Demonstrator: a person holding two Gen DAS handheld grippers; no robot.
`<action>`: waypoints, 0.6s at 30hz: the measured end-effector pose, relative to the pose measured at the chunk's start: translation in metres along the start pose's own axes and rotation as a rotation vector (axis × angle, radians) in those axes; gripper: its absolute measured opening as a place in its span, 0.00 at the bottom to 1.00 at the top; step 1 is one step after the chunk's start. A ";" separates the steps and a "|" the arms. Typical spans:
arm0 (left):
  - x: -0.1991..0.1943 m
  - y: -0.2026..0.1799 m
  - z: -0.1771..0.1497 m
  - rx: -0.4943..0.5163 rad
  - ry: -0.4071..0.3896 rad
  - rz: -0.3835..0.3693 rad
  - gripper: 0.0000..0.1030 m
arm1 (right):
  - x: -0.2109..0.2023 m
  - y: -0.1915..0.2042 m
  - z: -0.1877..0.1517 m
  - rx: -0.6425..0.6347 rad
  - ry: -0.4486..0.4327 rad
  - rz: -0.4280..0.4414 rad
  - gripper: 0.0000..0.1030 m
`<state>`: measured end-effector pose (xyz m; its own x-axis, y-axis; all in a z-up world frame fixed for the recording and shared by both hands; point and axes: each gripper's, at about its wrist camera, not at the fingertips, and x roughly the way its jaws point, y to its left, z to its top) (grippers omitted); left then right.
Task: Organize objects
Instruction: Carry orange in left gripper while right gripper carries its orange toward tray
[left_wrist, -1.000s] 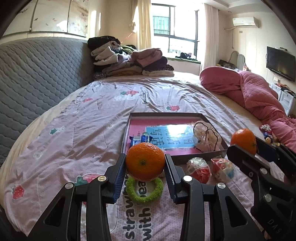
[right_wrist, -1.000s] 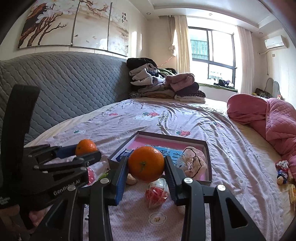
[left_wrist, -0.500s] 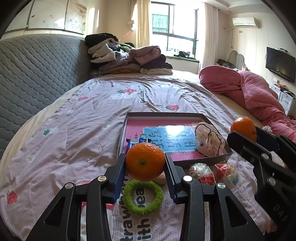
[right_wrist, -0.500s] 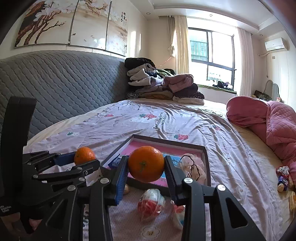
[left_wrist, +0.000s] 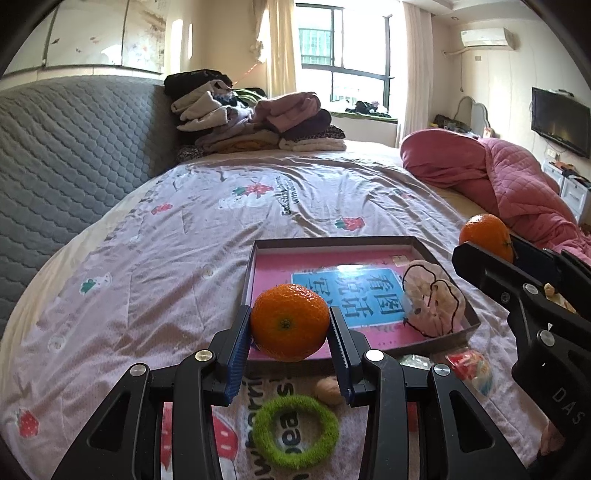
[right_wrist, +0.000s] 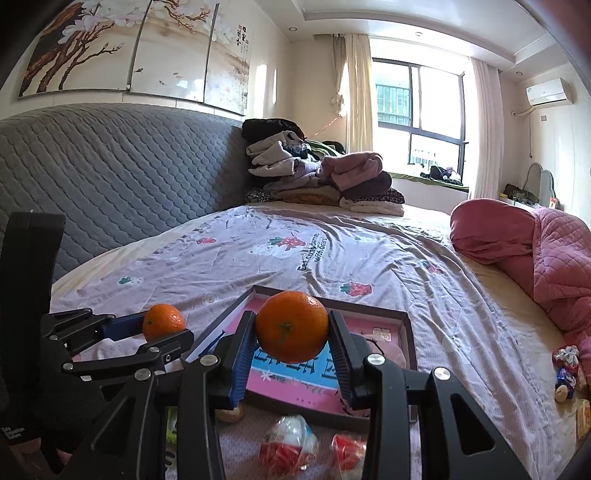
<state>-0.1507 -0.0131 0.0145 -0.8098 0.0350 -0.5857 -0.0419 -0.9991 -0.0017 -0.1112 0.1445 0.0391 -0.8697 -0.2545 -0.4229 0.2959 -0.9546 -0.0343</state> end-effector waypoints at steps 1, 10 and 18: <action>0.004 0.000 0.002 0.001 0.002 0.001 0.40 | 0.002 -0.001 0.001 0.000 0.001 -0.003 0.38; 0.038 0.014 0.020 -0.018 0.041 0.001 0.40 | 0.028 -0.010 0.001 0.005 0.032 -0.021 0.38; 0.061 0.015 0.023 -0.008 0.067 0.015 0.40 | 0.048 -0.021 -0.010 0.022 0.075 -0.026 0.38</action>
<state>-0.2141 -0.0258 -0.0030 -0.7692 0.0190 -0.6387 -0.0254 -0.9997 0.0008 -0.1549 0.1537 0.0103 -0.8447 -0.2183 -0.4888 0.2643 -0.9641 -0.0260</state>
